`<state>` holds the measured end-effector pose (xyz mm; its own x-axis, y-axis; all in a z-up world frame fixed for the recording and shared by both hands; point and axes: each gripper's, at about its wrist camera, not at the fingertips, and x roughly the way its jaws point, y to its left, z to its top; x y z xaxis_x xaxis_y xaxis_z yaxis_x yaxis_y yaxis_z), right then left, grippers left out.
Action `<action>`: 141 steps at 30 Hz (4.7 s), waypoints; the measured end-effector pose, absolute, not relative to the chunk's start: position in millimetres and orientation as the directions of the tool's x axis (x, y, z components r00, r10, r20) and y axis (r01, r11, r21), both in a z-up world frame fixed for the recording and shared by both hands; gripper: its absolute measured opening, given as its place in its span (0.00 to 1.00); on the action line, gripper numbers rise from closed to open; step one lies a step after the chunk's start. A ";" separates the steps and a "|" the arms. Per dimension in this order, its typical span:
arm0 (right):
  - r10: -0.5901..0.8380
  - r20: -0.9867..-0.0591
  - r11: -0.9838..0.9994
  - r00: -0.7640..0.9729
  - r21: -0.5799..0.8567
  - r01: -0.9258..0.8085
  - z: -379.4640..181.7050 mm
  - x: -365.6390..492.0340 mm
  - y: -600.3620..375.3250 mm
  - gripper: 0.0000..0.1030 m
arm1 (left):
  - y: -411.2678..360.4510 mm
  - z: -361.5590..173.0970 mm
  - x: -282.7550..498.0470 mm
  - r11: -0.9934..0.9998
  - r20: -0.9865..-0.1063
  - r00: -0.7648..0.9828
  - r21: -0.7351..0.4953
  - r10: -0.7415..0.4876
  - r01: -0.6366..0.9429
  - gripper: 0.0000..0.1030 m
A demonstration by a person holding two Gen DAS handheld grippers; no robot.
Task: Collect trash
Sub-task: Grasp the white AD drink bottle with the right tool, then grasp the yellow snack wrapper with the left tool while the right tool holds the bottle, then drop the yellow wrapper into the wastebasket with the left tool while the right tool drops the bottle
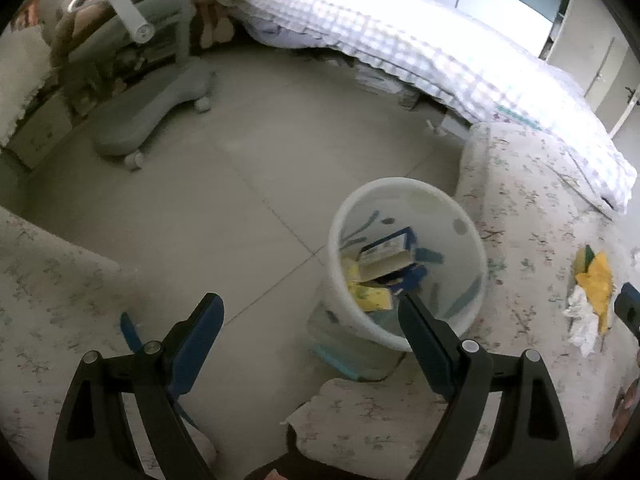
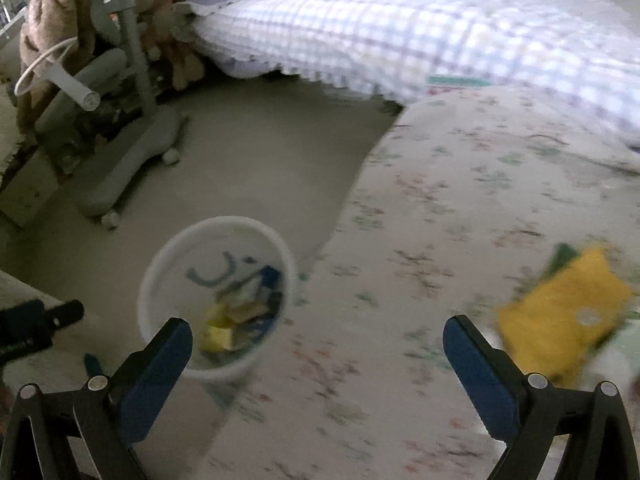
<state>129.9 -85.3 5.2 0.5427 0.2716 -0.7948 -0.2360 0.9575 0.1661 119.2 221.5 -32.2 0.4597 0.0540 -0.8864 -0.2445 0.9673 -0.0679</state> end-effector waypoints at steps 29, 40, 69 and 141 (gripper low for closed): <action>0.178 -0.862 0.966 0.475 0.245 0.081 -2.3 119.6 -290.2 0.99 | 41.8 -15.1 165.9 0.990 -0.895 0.425 -0.140 -0.134 0.016 0.88; 0.258 -0.881 0.912 0.397 0.358 0.202 -36.3 150.4 -316.5 0.84 | -4.5 -17.0 183.2 0.988 -0.903 0.403 -0.117 -0.146 0.097 0.88; 0.247 -0.872 0.866 0.422 0.394 0.307 -26.7 103.6 -402.1 0.32 | -144.4 -43.1 207.7 0.897 -0.892 0.302 -0.206 -0.337 0.392 0.82; 0.384 -0.854 0.923 0.352 0.370 -0.111 -19.7 160.2 -135.4 0.32 | 154.0 -46.4 177.3 0.985 -0.920 0.370 -0.159 -0.125 -0.064 0.68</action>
<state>160.2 -135.4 -19.7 0.3518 0.3842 -0.8536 -0.1108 0.9226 0.3696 177.3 154.0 -46.4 0.3704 -0.1248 -0.9205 -0.0642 0.9851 -0.1594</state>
